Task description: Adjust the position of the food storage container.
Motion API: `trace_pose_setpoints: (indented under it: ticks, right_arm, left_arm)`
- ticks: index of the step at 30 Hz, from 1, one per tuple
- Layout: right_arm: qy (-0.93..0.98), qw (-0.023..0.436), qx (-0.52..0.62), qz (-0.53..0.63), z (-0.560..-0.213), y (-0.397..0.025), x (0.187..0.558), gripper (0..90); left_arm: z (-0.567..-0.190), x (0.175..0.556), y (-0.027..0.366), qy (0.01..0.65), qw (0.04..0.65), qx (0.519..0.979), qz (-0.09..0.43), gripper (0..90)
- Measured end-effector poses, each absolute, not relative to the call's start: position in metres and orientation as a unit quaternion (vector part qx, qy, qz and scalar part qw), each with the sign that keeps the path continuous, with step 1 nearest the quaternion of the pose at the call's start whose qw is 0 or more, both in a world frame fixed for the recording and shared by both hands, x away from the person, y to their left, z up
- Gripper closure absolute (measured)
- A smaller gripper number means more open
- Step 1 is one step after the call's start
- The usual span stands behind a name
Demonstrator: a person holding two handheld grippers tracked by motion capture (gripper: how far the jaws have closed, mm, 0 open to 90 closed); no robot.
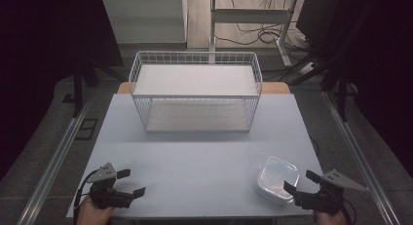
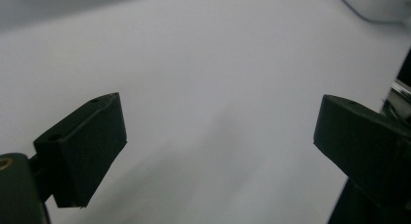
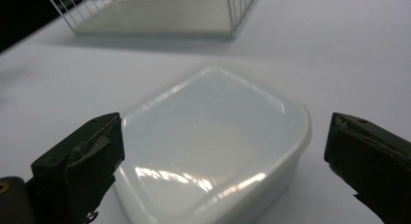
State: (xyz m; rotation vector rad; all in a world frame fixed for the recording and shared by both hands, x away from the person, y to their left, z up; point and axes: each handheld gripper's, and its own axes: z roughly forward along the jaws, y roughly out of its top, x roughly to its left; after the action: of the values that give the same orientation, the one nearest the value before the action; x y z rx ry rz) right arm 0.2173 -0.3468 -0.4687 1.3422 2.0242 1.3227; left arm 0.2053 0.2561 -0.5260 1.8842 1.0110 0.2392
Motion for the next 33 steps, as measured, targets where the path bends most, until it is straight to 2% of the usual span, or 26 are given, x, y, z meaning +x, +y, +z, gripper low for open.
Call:
trace_pose_setpoints:
  ticks: [4, 6, 11, 17, 29, 30, 32, 33]
  right_arm:
    - [0.742, 0.216, 0.478, 0.418, -0.474, -0.344, 0.216, 1.2]
    - [0.747, 0.211, 0.476, 0.413, -0.476, -0.345, 0.218, 1.7]
    - [0.747, 0.202, 0.485, 0.408, -0.479, -0.346, 0.221, 1.5]
    - [0.740, 0.216, 0.496, 0.400, -0.477, -0.346, 0.221, 0.0]
    - [0.739, 0.236, 0.522, 0.354, -0.470, -0.352, 0.217, 0.0]
    - [0.731, 0.240, 0.533, 0.352, -0.469, -0.353, 0.216, 2.3]
    - [0.720, 0.248, 0.545, 0.350, -0.466, -0.355, 0.213, 12.9]
    - [0.715, 0.256, 0.550, 0.348, -0.464, -0.357, 0.211, 21.2]
  left_arm:
    - [-0.522, 0.202, 0.261, 0.423, 0.492, 0.751, 0.126, 3.6]
    - [-0.522, 0.202, 0.263, 0.429, 0.491, 0.746, 0.133, 3.2]
    - [-0.526, 0.204, 0.262, 0.431, 0.480, 0.754, 0.124, 3.0]
    - [-0.529, 0.206, 0.256, 0.425, 0.461, 0.771, 0.115, 2.9]
    - [-0.531, 0.207, 0.256, 0.427, 0.460, 0.772, 0.103, 3.0]
    - [-0.531, 0.208, 0.256, 0.427, 0.460, 0.771, 0.103, 3.1]
    - [-0.531, 0.208, 0.256, 0.428, 0.461, 0.771, 0.101, 3.2]
    - [-0.531, 0.208, 0.256, 0.428, 0.461, 0.771, 0.101, 3.2]
